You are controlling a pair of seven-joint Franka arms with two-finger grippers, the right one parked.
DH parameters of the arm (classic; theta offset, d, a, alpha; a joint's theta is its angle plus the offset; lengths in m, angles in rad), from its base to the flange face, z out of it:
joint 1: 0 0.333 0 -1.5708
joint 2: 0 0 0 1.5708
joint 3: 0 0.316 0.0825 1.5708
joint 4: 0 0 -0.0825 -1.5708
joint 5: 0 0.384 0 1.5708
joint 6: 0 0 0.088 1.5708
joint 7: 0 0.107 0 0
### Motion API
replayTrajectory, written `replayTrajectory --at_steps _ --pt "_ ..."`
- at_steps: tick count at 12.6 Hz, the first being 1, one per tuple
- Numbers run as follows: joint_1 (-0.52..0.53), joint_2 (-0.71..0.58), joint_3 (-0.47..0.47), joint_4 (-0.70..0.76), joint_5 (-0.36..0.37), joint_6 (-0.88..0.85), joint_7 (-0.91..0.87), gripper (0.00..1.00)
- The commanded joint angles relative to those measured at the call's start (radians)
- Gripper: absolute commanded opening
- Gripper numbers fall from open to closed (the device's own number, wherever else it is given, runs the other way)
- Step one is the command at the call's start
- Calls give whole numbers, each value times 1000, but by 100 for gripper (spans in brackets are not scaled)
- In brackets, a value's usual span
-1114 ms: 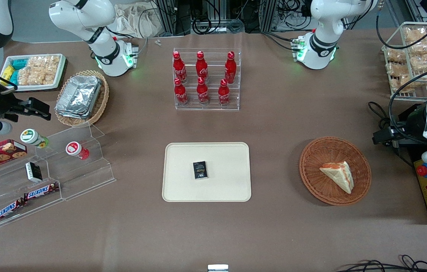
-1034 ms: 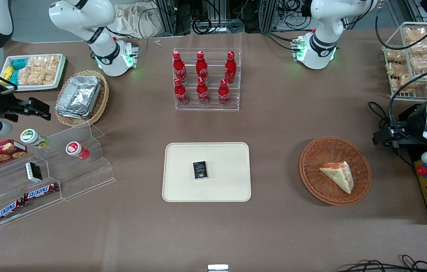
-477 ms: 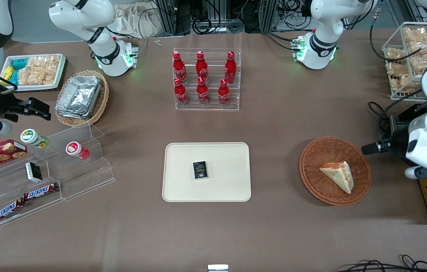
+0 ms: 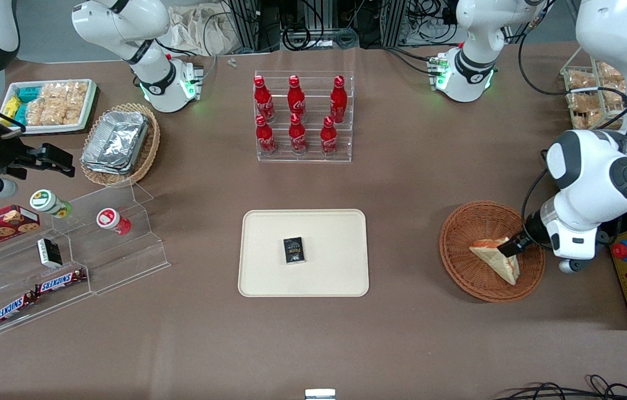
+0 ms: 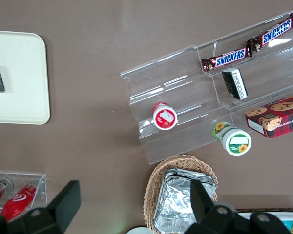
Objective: Place sandwich from basket to tray
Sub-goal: 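Close the left gripper on the triangular sandwich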
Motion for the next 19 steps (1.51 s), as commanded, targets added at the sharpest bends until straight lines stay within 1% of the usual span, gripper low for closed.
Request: replayTrajectory --at_steps 1,8,10,11,12,13,14,15,16,18,19 --pt "10 39 -8 -6 30 32 -62 100" --pt "9 120 7 -4 37 71 -77 100" --pt "3 133 6 -1 38 81 -123 100" --pt "0 139 6 2 47 83 -141 98" --pt "-2 146 6 7 67 83 -172 77" --pt "-6 149 6 8 108 83 -204 47" --pt "-11 151 6 8 153 97 -230 22" --pt "-16 151 4 10 181 104 -263 0" --pt "-16 150 3 10 199 104 -272 0" --pt "-16 134 -1 16 202 95 -266 0" --pt "-16 107 -5 16 202 88 -266 0"
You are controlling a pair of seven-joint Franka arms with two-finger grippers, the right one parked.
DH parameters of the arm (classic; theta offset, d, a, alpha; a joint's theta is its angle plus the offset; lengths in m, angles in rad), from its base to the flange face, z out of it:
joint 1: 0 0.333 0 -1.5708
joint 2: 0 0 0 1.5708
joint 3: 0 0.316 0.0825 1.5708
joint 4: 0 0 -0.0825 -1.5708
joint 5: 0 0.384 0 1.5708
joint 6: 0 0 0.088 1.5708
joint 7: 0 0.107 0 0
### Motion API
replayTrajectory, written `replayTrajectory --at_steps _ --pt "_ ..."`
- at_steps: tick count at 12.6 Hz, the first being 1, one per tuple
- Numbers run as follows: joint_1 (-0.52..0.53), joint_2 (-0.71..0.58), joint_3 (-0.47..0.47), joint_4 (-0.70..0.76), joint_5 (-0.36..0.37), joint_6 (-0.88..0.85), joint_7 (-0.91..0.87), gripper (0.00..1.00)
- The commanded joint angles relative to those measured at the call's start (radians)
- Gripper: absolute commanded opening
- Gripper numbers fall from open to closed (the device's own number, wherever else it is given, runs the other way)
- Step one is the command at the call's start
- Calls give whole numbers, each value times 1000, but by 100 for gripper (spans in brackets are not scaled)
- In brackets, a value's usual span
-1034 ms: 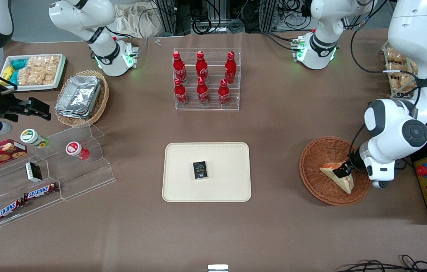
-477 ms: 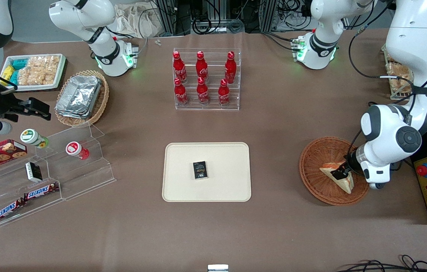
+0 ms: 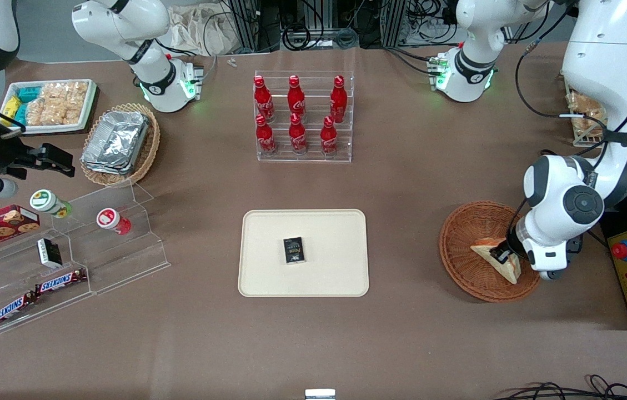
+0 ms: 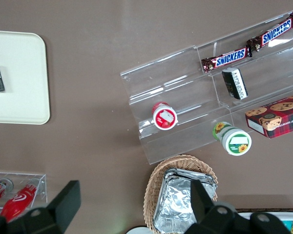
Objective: Place sandwich from basket to tray
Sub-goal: 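Close the left gripper on the triangular sandwich, then lift the sandwich and carry it toward the cream tray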
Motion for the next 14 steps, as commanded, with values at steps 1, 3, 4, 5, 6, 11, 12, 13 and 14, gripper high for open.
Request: replayTrajectory --at_steps 1,3,4,5,6,11,12,13,14 --pt "-10 -68 -16 10 28 -46 -29 0" --pt "-18 -131 -67 82 27 -229 -23 0" --pt "-18 -147 -106 143 25 -326 -20 0" --pt "-18 -144 -154 235 25 -438 -18 0" --pt "-21 -133 -202 338 25 -545 -18 0" --pt "-55 18 -418 581 26 -681 227 0" --pt "-114 69 -417 619 40 -678 250 0" --pt "-176 138 -414 679 89 -678 252 0" --pt "-229 225 -414 734 144 -675 243 0"
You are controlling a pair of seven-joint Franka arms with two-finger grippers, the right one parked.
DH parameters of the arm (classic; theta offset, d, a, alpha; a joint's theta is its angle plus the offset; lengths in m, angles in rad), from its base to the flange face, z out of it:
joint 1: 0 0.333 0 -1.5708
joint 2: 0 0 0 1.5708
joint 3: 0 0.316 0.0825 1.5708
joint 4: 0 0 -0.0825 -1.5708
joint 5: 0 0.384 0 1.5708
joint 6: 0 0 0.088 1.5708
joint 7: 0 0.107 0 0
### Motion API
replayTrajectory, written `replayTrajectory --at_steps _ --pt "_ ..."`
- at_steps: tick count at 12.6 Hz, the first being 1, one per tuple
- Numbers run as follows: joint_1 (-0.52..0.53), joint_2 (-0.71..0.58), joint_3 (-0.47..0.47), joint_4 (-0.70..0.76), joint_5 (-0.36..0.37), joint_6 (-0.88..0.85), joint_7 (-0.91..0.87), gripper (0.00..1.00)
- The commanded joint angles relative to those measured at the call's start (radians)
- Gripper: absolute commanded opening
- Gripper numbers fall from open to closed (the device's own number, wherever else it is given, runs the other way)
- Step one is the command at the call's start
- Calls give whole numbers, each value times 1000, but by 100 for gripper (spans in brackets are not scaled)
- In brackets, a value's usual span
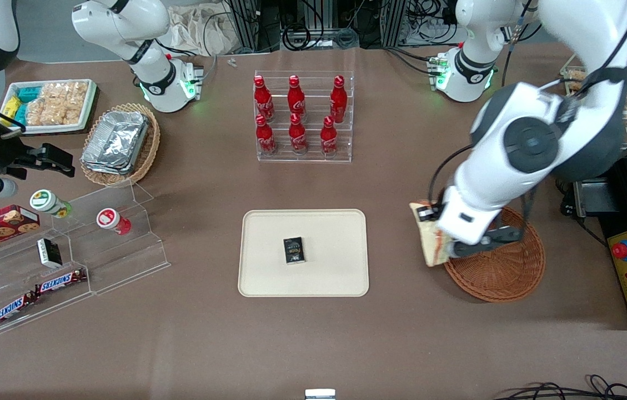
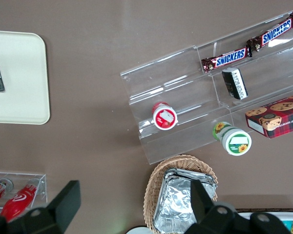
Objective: Place sandwich from basket to tray
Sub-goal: 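Lift the sandwich and carry it toward the cream tray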
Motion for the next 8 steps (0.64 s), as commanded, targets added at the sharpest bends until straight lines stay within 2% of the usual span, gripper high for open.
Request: replayTrajectory --at_steps 1,3,5,8 --pt "-149 250 -5 200 113 5 4 0" --pt "-194 360 -3 211 158 154 -13 0" --pt "-248 430 40 211 216 222 -30 0" --pt "-340 474 150 211 220 291 -105 0"
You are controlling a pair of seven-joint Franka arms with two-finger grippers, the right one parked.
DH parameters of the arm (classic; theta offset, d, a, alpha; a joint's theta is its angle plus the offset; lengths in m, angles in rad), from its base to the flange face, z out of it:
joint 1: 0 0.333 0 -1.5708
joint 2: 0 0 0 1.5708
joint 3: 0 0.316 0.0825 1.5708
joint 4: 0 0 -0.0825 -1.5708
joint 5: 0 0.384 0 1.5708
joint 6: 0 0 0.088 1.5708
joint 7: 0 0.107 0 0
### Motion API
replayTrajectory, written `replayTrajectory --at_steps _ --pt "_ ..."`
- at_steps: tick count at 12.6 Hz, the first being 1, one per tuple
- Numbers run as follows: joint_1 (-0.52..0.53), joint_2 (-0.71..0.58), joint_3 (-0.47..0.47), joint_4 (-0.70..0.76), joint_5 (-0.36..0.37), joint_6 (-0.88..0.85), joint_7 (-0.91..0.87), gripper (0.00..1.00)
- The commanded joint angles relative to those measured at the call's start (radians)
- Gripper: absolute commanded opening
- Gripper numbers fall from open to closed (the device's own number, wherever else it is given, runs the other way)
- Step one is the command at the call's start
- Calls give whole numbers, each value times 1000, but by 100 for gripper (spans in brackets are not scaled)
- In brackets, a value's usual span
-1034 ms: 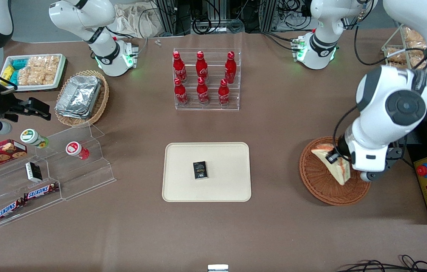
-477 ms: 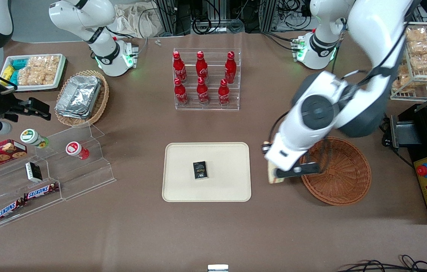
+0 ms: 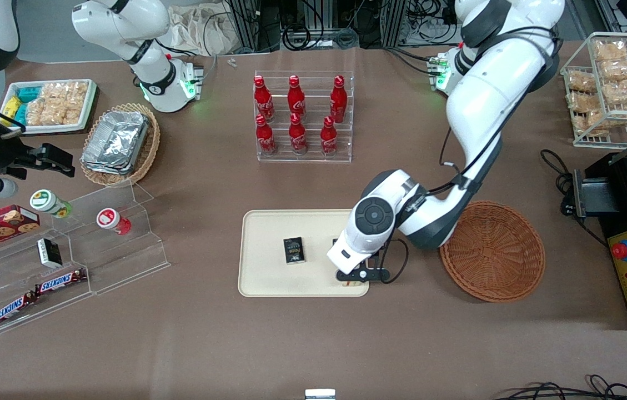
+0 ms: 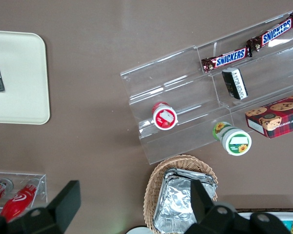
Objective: Place sandwich from basket to tray
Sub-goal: 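Lower the sandwich onto the tray beside the black box and release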
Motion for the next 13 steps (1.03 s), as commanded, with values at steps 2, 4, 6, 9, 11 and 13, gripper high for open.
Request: replayTrajectory --at_steps 2,4,6,9,11,13 --pt "-63 21 58 54 16 11 -42 15" --pt "-63 9 58 57 19 20 -38 100" --pt "-52 -28 57 59 13 19 -42 100" --pt "-38 -98 57 57 -7 14 -42 100" --pt "43 -190 52 15 -53 -29 -30 100" --pt "96 -362 54 -138 -58 -69 -24 100"
